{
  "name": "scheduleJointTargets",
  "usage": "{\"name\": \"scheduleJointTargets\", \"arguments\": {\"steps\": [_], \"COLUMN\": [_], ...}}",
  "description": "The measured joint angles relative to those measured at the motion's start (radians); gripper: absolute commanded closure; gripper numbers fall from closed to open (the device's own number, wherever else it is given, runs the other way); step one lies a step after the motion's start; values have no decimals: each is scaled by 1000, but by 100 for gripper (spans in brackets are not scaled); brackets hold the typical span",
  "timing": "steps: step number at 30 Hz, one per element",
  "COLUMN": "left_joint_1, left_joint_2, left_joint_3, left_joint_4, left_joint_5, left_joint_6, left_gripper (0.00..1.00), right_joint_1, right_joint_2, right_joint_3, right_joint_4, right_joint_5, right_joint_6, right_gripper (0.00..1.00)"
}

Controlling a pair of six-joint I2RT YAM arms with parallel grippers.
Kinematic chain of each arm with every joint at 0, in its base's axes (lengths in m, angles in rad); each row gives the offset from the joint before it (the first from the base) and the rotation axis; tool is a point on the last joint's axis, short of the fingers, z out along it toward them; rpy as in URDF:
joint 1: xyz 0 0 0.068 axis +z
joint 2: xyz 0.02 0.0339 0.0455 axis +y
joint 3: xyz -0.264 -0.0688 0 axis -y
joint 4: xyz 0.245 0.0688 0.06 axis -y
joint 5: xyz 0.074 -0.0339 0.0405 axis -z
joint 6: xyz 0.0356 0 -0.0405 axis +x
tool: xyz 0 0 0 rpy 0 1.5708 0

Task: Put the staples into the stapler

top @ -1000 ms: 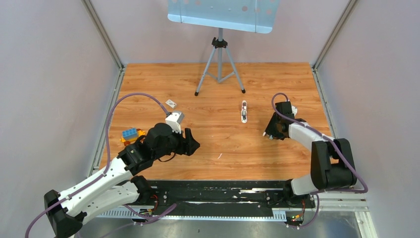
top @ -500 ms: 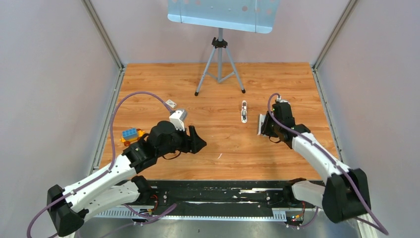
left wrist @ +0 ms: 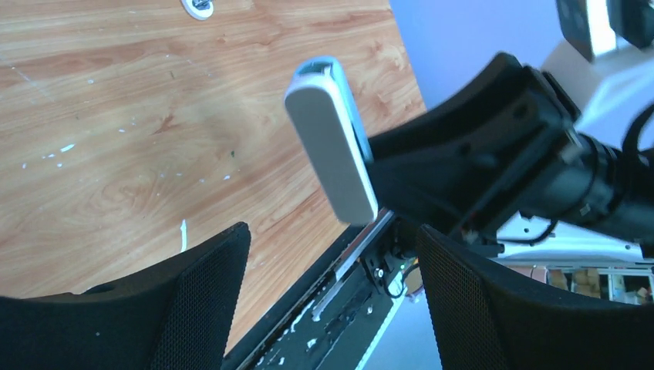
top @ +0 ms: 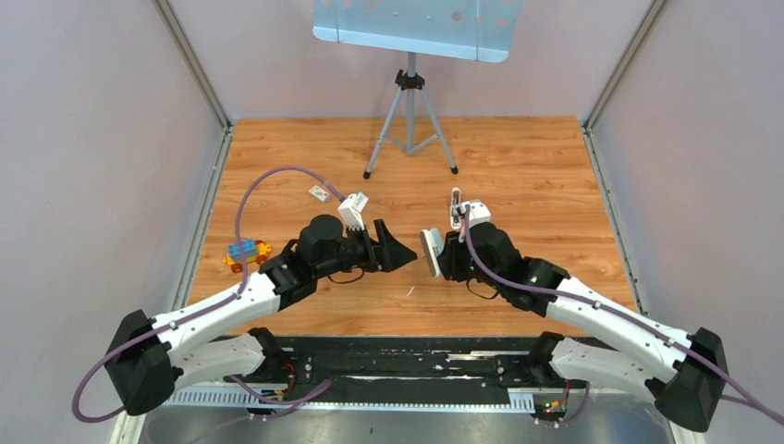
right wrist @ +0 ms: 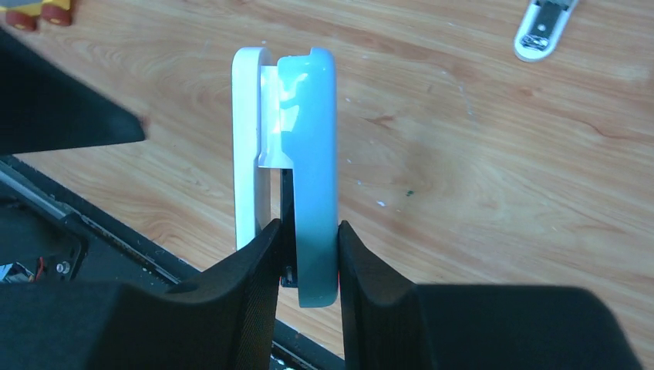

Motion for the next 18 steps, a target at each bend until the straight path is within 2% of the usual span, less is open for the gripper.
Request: {"name": "scheduleJointTargets", "arguments": {"steps": [3, 7, 14, 18], "left_joint_1": [0, 4, 10, 11], "left_joint_2": [42, 74, 97, 111], "left_joint_3": [3, 3, -5, -17], "left_joint_4": [43, 80, 156, 203], "left_joint_5": [0, 0, 4, 11], "left_joint_6": [-26, -63, -124, -149], "left_gripper": [21, 28, 41, 43], "right_joint_1": [103, 182, 216, 219], "right_joint_2": [32, 76, 109, 106], "right_joint_3": [36, 87, 98, 98], "right_joint_4": [1, 16, 40, 64], "right_joint_5": [82, 167, 219, 222], "right_joint_6": [8, 18, 24, 25], "right_gripper": [77, 76, 76, 76]}}
